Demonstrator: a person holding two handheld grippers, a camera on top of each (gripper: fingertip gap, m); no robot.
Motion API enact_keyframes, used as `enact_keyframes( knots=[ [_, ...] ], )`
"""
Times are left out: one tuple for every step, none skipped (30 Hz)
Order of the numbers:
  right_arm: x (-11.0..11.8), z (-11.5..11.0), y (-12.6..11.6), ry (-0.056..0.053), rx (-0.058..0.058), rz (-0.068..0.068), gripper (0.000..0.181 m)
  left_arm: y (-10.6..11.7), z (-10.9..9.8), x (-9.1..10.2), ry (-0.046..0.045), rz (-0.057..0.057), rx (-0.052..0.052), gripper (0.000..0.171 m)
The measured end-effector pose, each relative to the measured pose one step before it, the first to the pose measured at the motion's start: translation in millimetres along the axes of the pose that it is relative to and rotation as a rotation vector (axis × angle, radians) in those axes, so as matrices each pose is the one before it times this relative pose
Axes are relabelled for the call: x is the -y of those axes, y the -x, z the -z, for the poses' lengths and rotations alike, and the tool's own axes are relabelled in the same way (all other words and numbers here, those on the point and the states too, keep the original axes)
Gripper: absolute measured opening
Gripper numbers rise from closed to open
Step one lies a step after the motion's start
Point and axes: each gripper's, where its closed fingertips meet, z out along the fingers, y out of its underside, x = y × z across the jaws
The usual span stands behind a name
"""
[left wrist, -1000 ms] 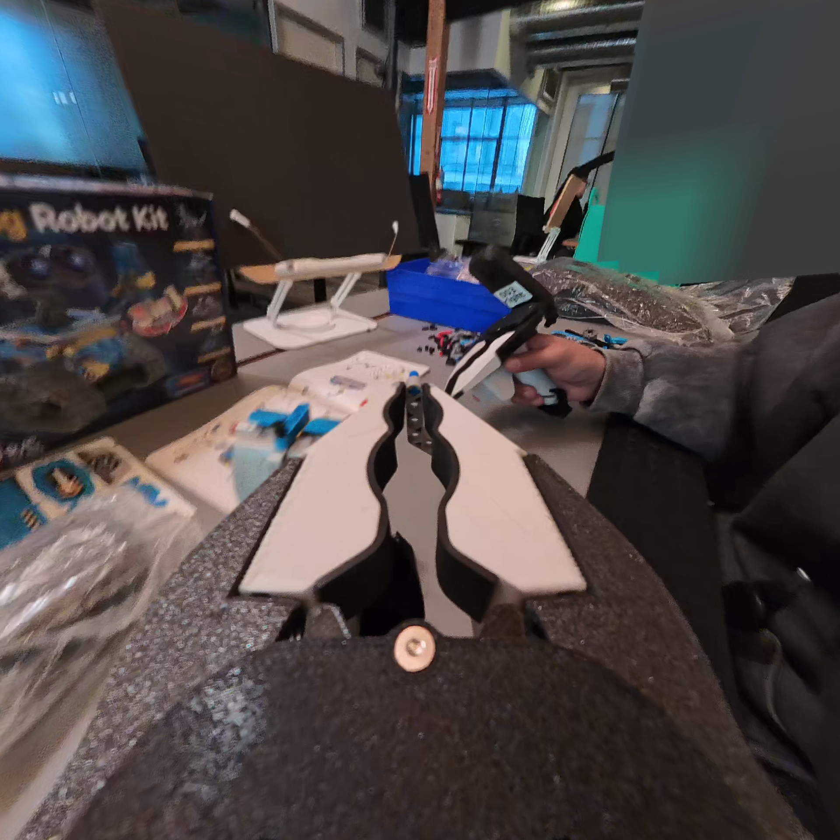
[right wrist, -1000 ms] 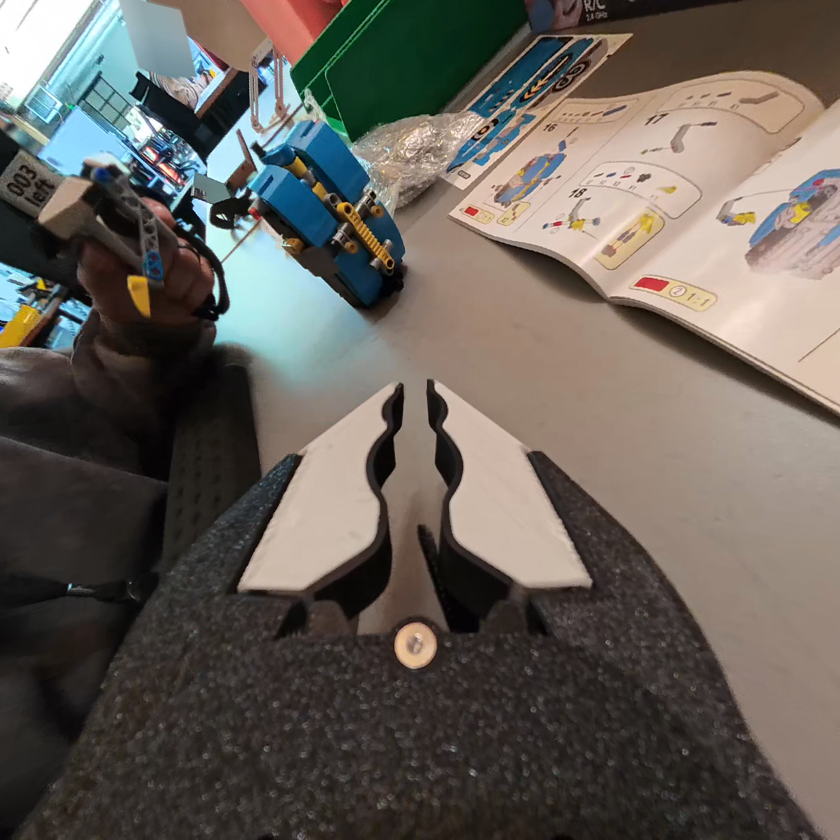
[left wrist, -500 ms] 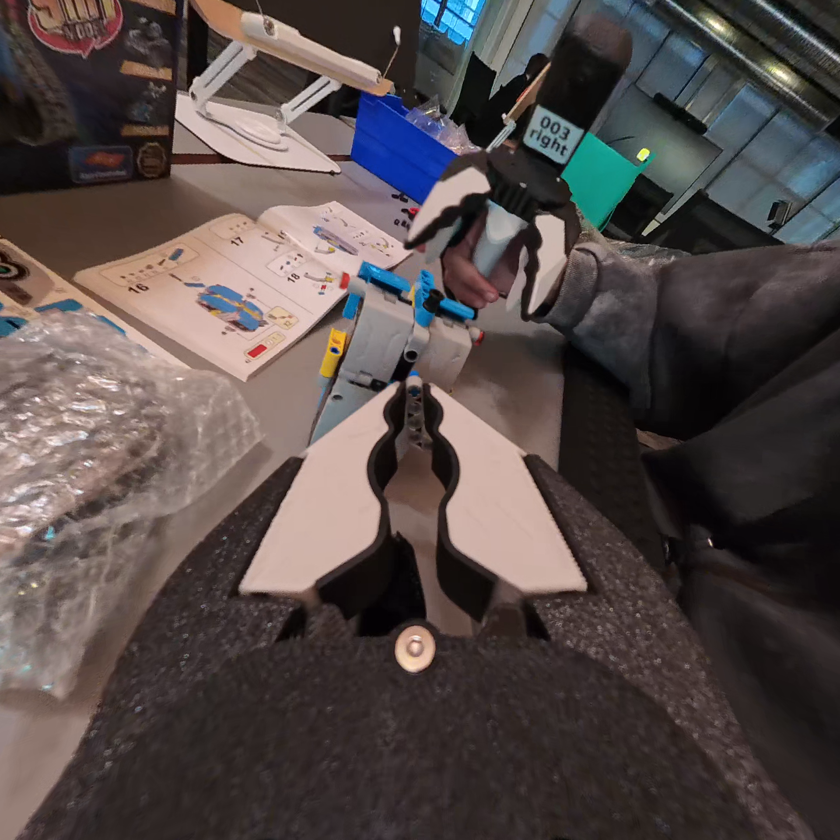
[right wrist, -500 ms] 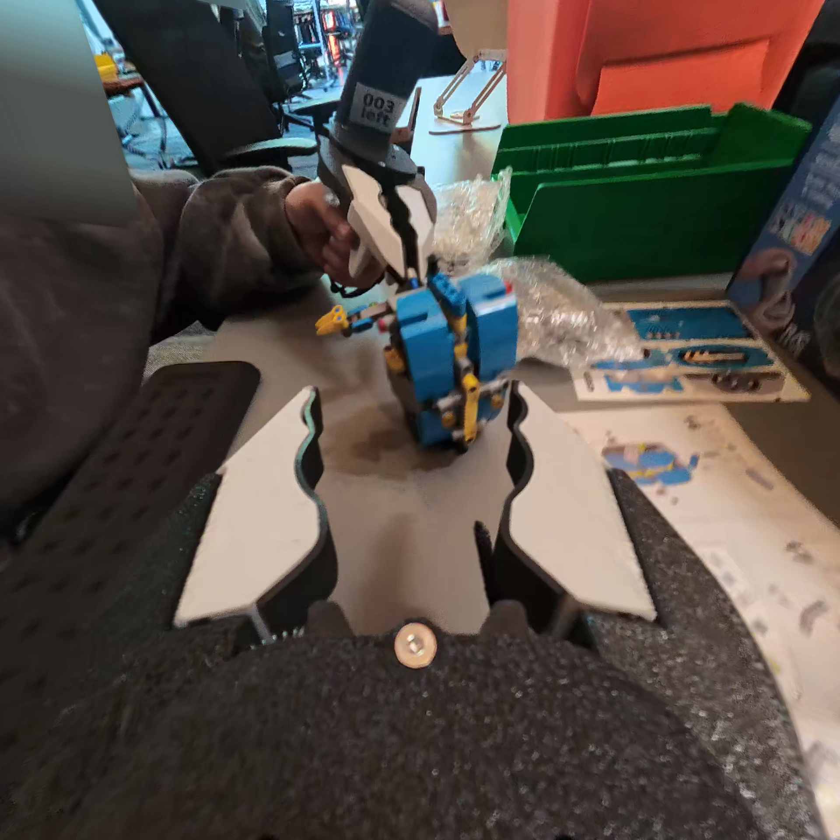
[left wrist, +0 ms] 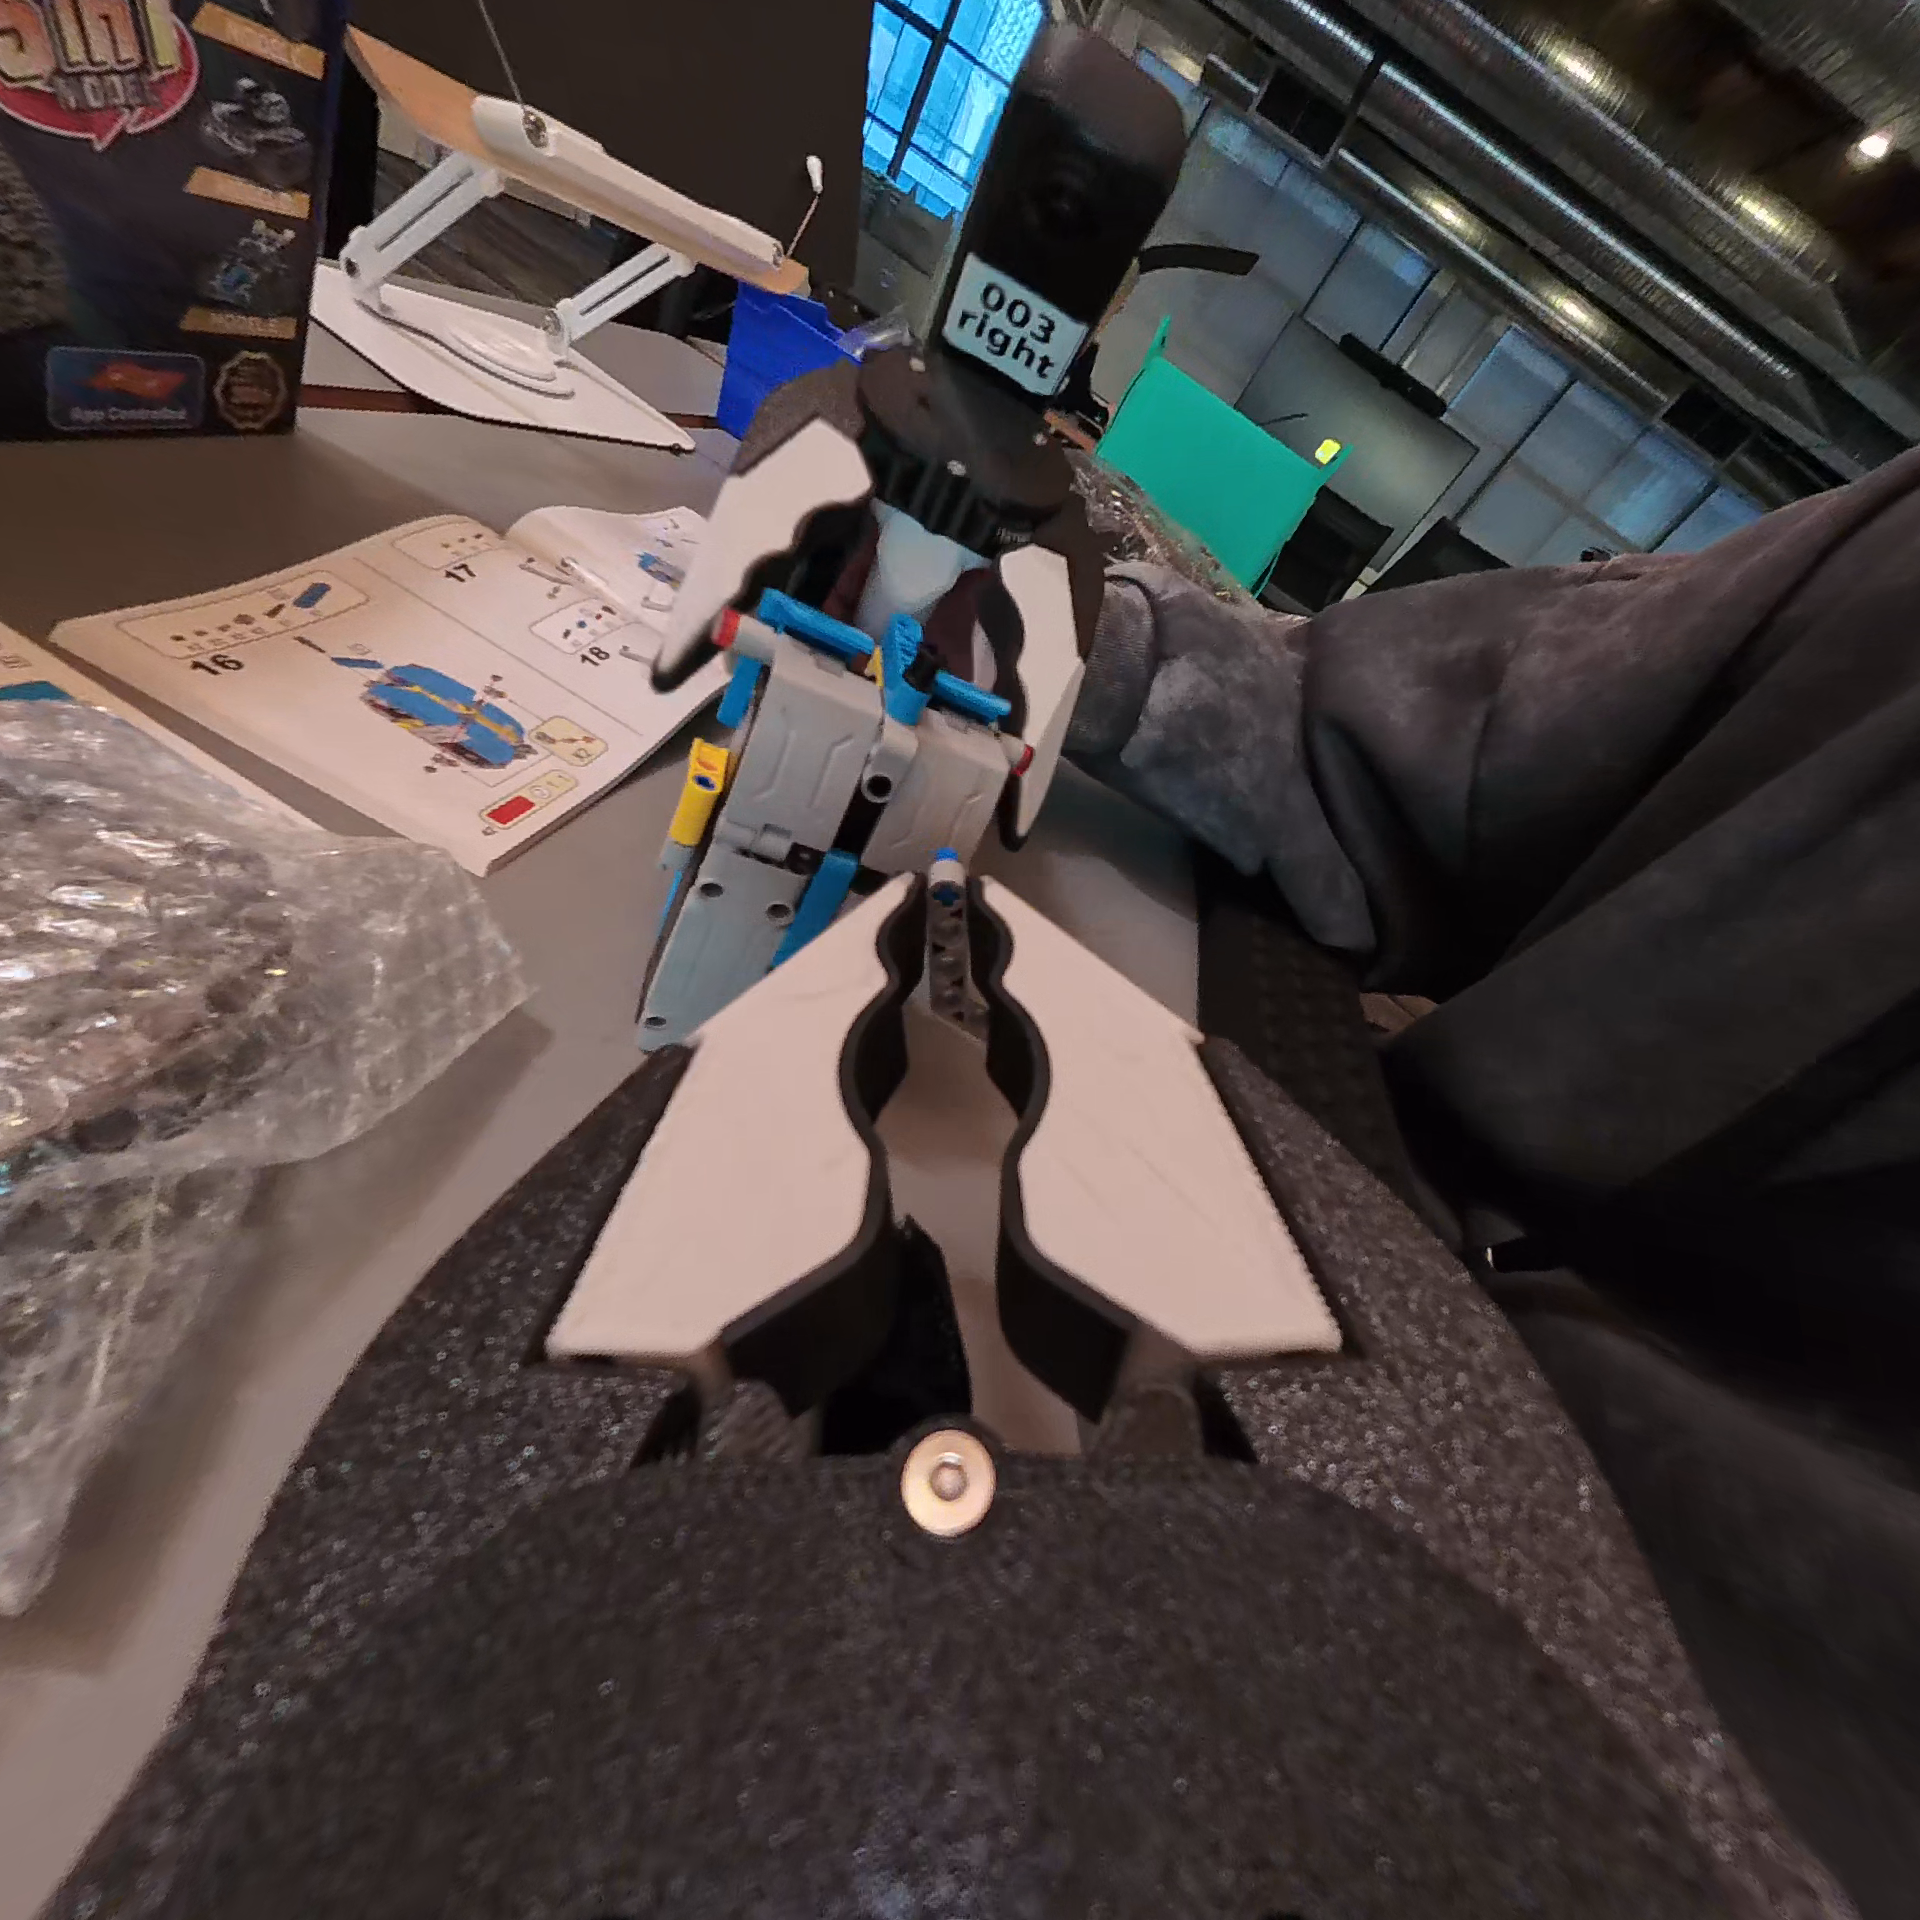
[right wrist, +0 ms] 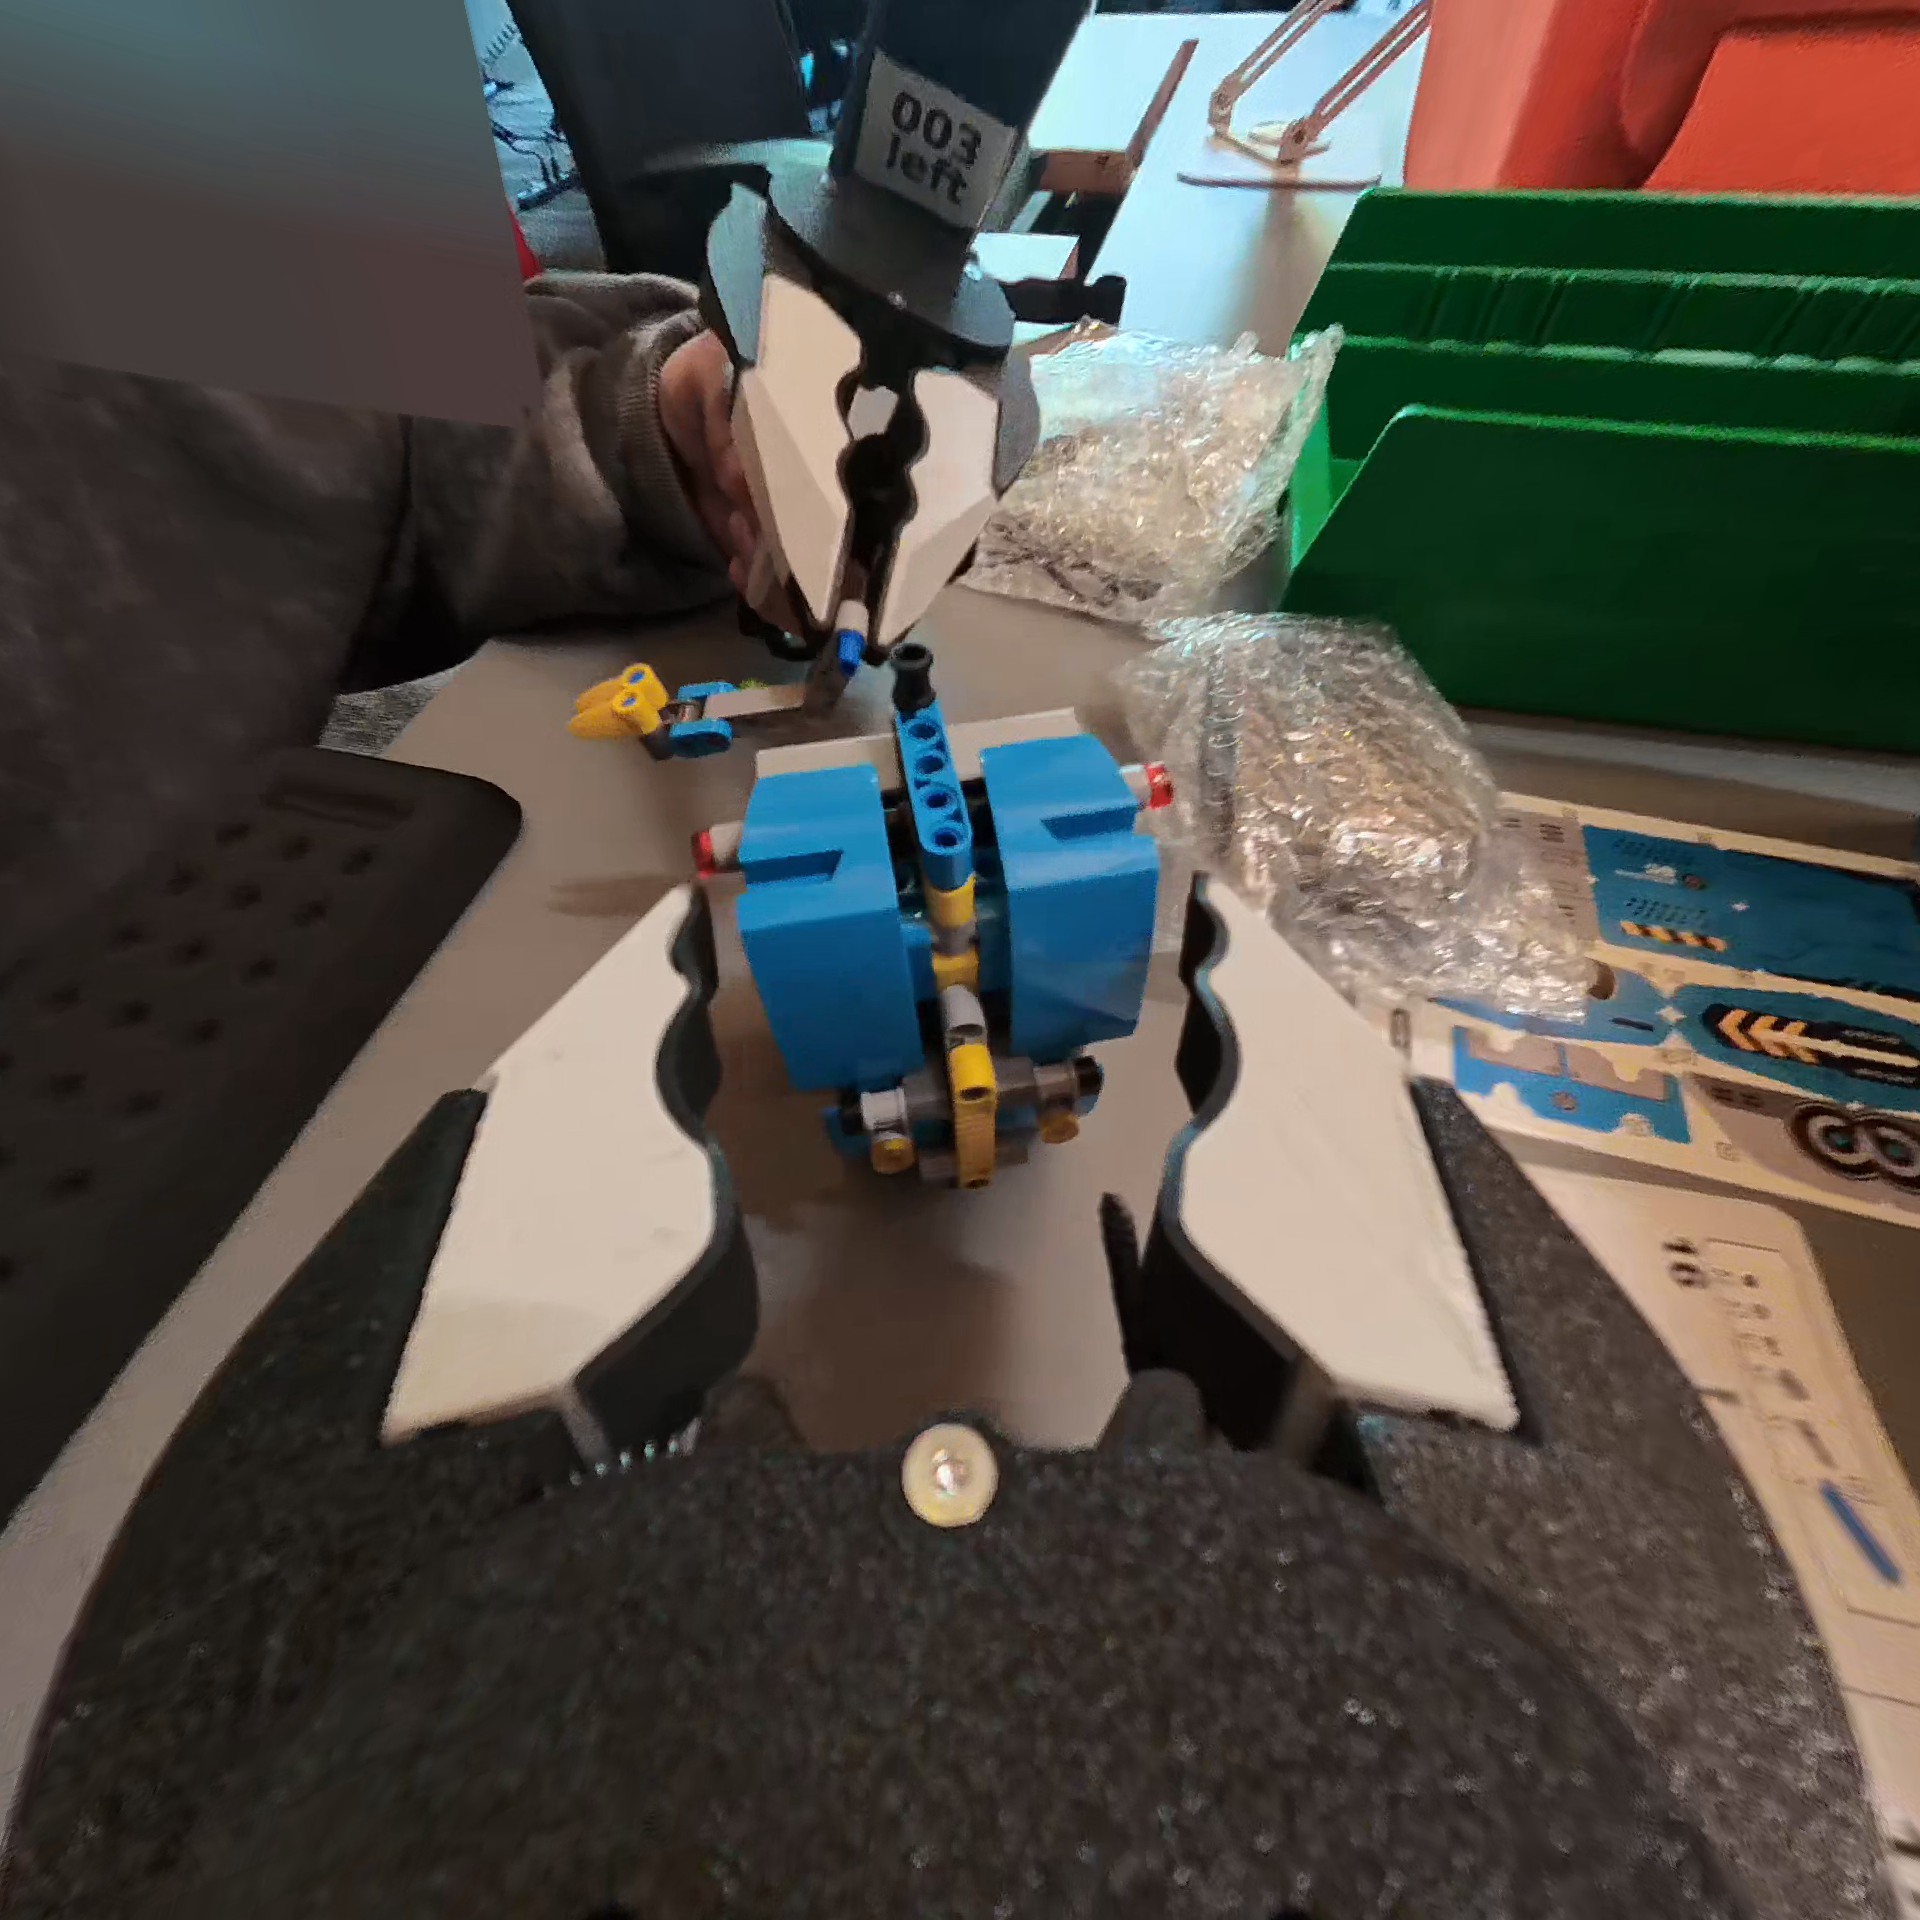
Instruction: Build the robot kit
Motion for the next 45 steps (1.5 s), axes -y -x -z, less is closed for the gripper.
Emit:
enact_keyframes(
  knots=[
    [-3.77, 0.48, 1.32, 0.0147, -0.001, -0.0127, 0.088, -2.93, -0.99, -0.73, 0.0051, -0.0029, -0.0127, 0.007],
    [-3.95, 1.11, 0.62, 0.0161, -0.0096, -0.0023, 0.086, -3.63, -1.42, -1.26, 0.00891, -0.0111, -0.0119, 0.007],
    [-2.25, 1.44, 0.85, 0.0058, -0.0097, -0.0001, 0.083, -2.85, -1.53, -1.43, 0.00979, -0.0187, -0.0042, 0.007],
    [-0.4, 1.44, 0.87, -0.0042, -0.0102, -0.008, 0.083, -1.9, -1.59, -1.56, 0.01055, -0.021, 0.0017, 0.007],
    [-0.29, 1.45, 1.48, -0.0049, -0.0048, -0.0149, 0.082, -1.21, -1.42, -1.7, 0.01116, -0.0169, 0.0026, 0.007],
    [-0.05, 1.62, 1.46, -0.0046, -0.0039, -0.0172, 0.08, -0.49, -1.06, -1.42, 0.00793, -0.0108, 0.0029, 0.007],
    [-0.6, 1.51, 0.67, -0.0004, -0.0097, -0.0152, 0.077, 0.39, -0.61, -0.95, 0.00311, -0.0057, 0.0031, 0.007],
    [-1.06, 1.52, 0.51, 0.0045, -0.0124, -0.0128, 0.074, 1.6, 0.16, -0.44, -0.00047, -0.0021, 0.0056, 0.007],
    [-1.17, 1.29, 1.48, 0.0087, -0.0097, -0.0099, 0.073, 2.3, 0.65, -0.22, -0.00225, 0.0018, 0.006, 0.007],
    [-0.79, 1.16, 2.01, 0.0078, -0.0105, -0.0058, 0.072, 1.83, 0.83, -0.1, -0.00312, 0.0065, 0.0009, 0.007],
    [-1.22, 0.85, 2.5, 0.0113, -0.011, -0.0011, 0.072, 1.1, 0.89, 0.46, -0.00556, 0.0074, -0.004, 0.007],
    [-1.42, 1.16, 3.45, 0.0121, -0.0086, 0.0057, 0.073, 0.42, 0.97, 1.21, -0.00888, 0.0039, -0.0051, 0.007],
    [-1.25, 1.02, 4.28, 0.0077, -0.0062, 0.0078, 0.073, -0.2, 0.96, 1.37, -0.00871, 0.0007, -0.0066, 0.007],
    [-1.24, 0.8, 4.93, 0.003, -0.0019, 0.0023, 0.072, -0.76, 0.66, 0.89, -0.00481, 0.0004, -0.0087, 0.007],
    [-1.56, 0.66, 6.36, 0.0016, 0.006, -0.0043, 0.072, -0.51, 0.52, 0.57, -0.00394, -0.0001, -0.0054, 0.007],
    [-2.01, 0.4, 6.95, -0.0008, 0.0094, -0.0054, 0.073, -0.68, 0.31, 0.47, -0.00299, -0.0017, -0.004, 0.007],
    [-2.15, 0.68, 6.35, -0.003, 0.0053, 0.0014, 0.074, -0.74, 0.07, 0.19, -0.00072, -0.0025, -0.0047, 0.007],
    [-1.25, 1.39, 5.81, -0.0098, 0.0031, 0.0067, 0.074, 0.24, 0.14, 0.17, -0.00095, -0.0023, 0.0015, 0.007],
    [-1.59, 2.02, 5.05, -0.0062, 0.0027, 0.0057, 0.074, 1.22, 0.21, -0.13, 0.00045, -0.0005, 0.0058, 0.007],
    [-2.64, 2.83, 2.34, 0.0037, -0.0057, 0.0082, 0.073, 1.43, 0.54, -0.16, 0.00134, 0.0026, 0.0052, 0.007],
    [-5.58, 3.1, -2.0, 0.023, -0.0233, 0.0089, 0.071, 1.68, 0.78, 0.3, -0.00198, 0.0049, 0.0057, 0.007],
    [-5.57, 2.7, -4.28, 0.0189, -0.0282, 0.0109, 0.071, 1.74, 1.0, 0.84, -0.0044, 0.0065, 0.005, 0.007],
    [-3.36, 2.51, -3.72, 0.0018, -0.0182, 0.0051, 0.071, 1.24, 0.97, 0.87, -0.00483, 0.0075, 0.0025, 0.007],
    [-0.57, 2.29, -2.59, -0.0145, -0.005, -0.0114, 0.069, 0.84, 0.6, 0.53, -0.00428, 0.0066, 0.0007, 0.007],
    [-0.47, 2.06, -1.24, -0.0082, 0.0081, -0.0284, 0.067, 0.96, 0.38, 0.36, -0.00351, 0.0035, 0.0031, 0.007],
    [-1.31, 2.09, -0.61, 0.0018, 0.011, -0.0334, 0.065, 0.97, 0.34, -0.04, -0.00152, 0.0016, 0.0043, 0.007],
    [-2.43, 2.79, 0.33, 0.0084, 0.0104, -0.0301, 0.065, 0.53, 0.22, -0.2, -0.00031, 0.0027, 0.0018, 0.007],
    [-2.54, 3.73, -0.07, 0.0072, -0.0004, -0.0212, 0.065, 0.52, 0.28, -0.08, -0.00083, 0.0036, 0.0014, 0.007],
    [-2.37, 4.53, -0.51, -0.0002, -0.01, -0.0128, 0.064, 0.5, 0.41, 0.03, -0.00067, 0.0028, 0.0021, 0.007],
    [-3.0, 5.02, 0.07, -0.0017, -0.0114, -0.0099, 0.063, 0.28, 0.33, 0.11, -0.0006, 0.0028, 0.0009, 0.007],
    [-3.9, 5.23, 0.49, -0.0015, -0.011, -0.0088, 0.062, -0.03, 0.35, 0.51, -0.00286, 0.0041, -0.0021, 0.007],
    [-4.26, 4.88, 0.59, -0.0029, -0.0104, -0.0102, 0.059, -0.46, 0.25, 0.84, -0.00452, 0.0048, -0.0045, 0.007],
    [-4.46, 4.24, 0.82, -0.0024, -0.0081, -0.0144, 0.058, -0.45, 0.01, 0.7, -0.00374, 0.0035, -0.0042, 0.007],
    [-4.17, 3.46, 0.77, -0.0037, -0.0061, -0.016, 0.058, -0.24, -0.26, 0.23, -0.00189, 0.0021, -0.0032, 0.007],
    [-3.58, 2.45, 0.61, -0.0052, -0.0052, -0.0123, 0.057, -0.31, -0.61, -0.24, -0.00095, 0.0017, -0.0034, 0.007],
    [-3.41, 1.29, 0.42, -0.0003, -0.0033, -0.0075, 0.056, -0.72, -0.62, -0.2, -0.003, -0.0017, -0.0049, 0.007],
    [-2.77, 0.16, -0.68, 0.0065, -0.0069, -0.0002, 0.055, -1.01, -0.7, -0.13, -0.00324, -0.004, -0.0055, 0.007],
    [-0.28, -0.81, -1.49, 0.0014, -0.0112, 0.0086, 0.053, -0.89, -0.88, -0.31, 0.00015, -0.0009, -0.0051, 0.007],
    [1.92, -1.37, -0.94, -0.0065, -0.0085, 0.0133, 0.053, -0.4, -1.11, -0.97, 0.00476, 0.0035, -0.005, 0.007],
    [2.45, -1.26, -0.2, -0.0098, -0.0031, 0.0117, 0.052, 0.04, -1.07, -1.35, 0.007, 0.0053, -0.0028, 0.007],
    [1.92, -1.19, 0.14, -0.0105, -0.0014, 0.0092, 0.05, 0.53, -0.98, -1.14, 0.00555, 0.0044, 0.0001, 0.007],
    [0.58, -0.88, 0.18, -0.0054, -0.0008, 0.0051, 0.05, 0.25, -0.64, -0.95, 0.00437, 0.0025, -0.0005, 0.007],
    [-0.35, -0.62, -0.01, -0.0006, -0.0017, 0.0024, 0.049, 0.03, -0.27, -0.74, 0.00367, 0.0022, -0.0011, 0.007],
    [-0.46, -0.11, -0.52, 0.0001, -0.005, 0.0036, 0.048, 0.37, 0.08, -0.04, 0.00002, 0.0025, 0.0013, 0.007],
    [-0.5, -0.1, -0.53, 0.0006, -0.0041, 0.0028, 0.046, 0.48, 0.55, 0.52, -0.00323, 0.0024, 0.0015, 0.007]
  ],
)
